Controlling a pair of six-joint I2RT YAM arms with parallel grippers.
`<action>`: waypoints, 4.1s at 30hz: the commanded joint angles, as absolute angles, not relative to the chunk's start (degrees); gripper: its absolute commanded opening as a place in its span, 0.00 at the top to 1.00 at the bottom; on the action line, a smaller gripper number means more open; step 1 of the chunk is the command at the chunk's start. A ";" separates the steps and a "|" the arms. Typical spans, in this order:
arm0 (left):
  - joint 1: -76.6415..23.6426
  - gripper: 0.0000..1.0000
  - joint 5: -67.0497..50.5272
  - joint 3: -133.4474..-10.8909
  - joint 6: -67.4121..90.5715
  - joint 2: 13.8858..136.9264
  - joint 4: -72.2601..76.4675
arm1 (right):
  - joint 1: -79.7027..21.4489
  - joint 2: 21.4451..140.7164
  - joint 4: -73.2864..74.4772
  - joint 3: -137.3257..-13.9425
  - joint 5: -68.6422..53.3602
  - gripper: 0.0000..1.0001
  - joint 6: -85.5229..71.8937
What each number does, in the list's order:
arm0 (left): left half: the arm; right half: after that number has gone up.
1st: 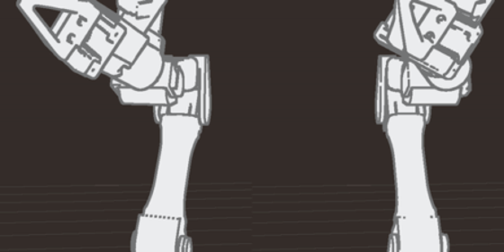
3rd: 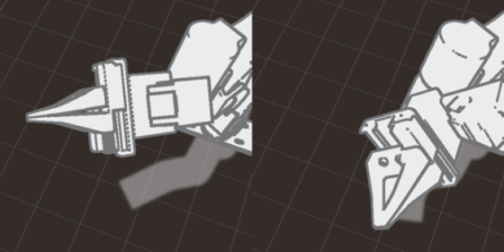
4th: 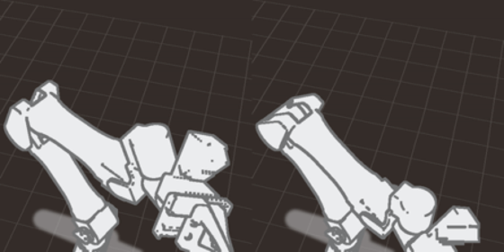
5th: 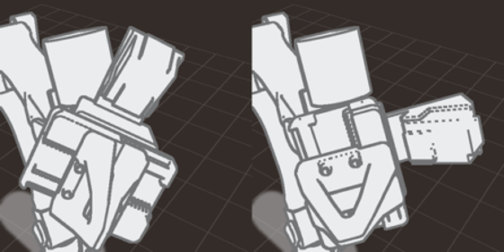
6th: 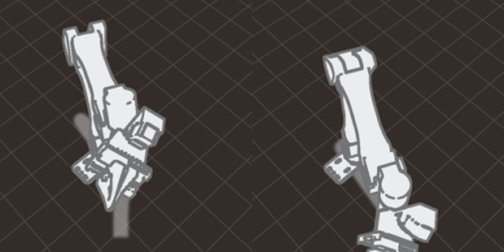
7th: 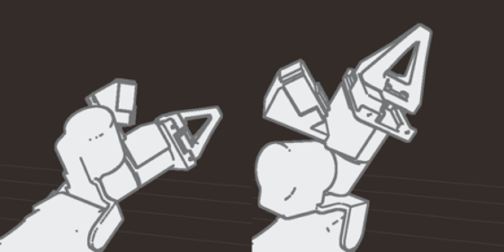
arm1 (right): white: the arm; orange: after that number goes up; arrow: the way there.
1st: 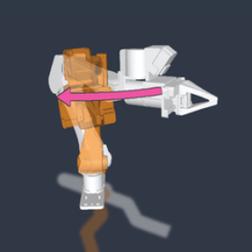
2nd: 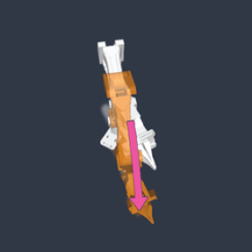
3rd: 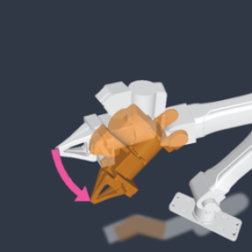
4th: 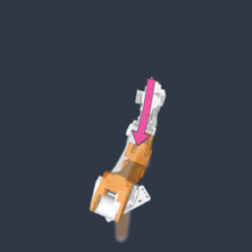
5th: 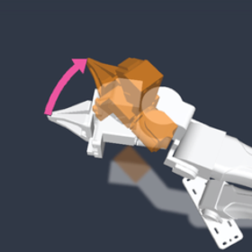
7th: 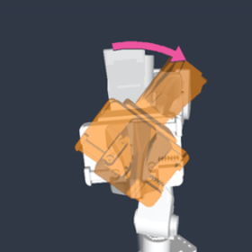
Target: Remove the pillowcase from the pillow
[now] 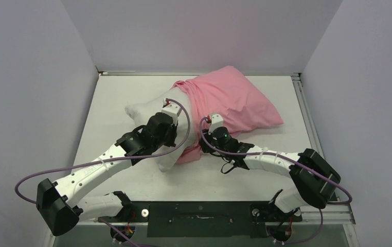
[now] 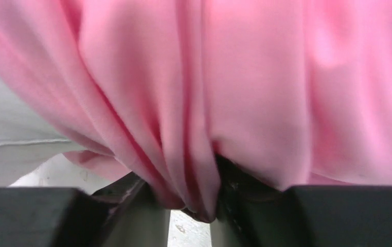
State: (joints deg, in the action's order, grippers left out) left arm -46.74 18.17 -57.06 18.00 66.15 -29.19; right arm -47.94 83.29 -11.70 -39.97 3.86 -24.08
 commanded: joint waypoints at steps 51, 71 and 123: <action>-21.10 0.12 -11.35 -69.76 15.50 68.30 -25.25 | -27.68 47.93 12.37 -43.77 2.39 0.15 -14.52; -20.10 0.85 -31.76 -65.20 26.96 89.64 -7.40 | -27.94 54.74 9.32 -49.00 -3.94 0.10 -11.98; -28.40 1.00 -10.30 -58.35 13.79 54.48 -33.34 | -25.73 90.69 18.65 -81.41 8.83 0.95 -6.38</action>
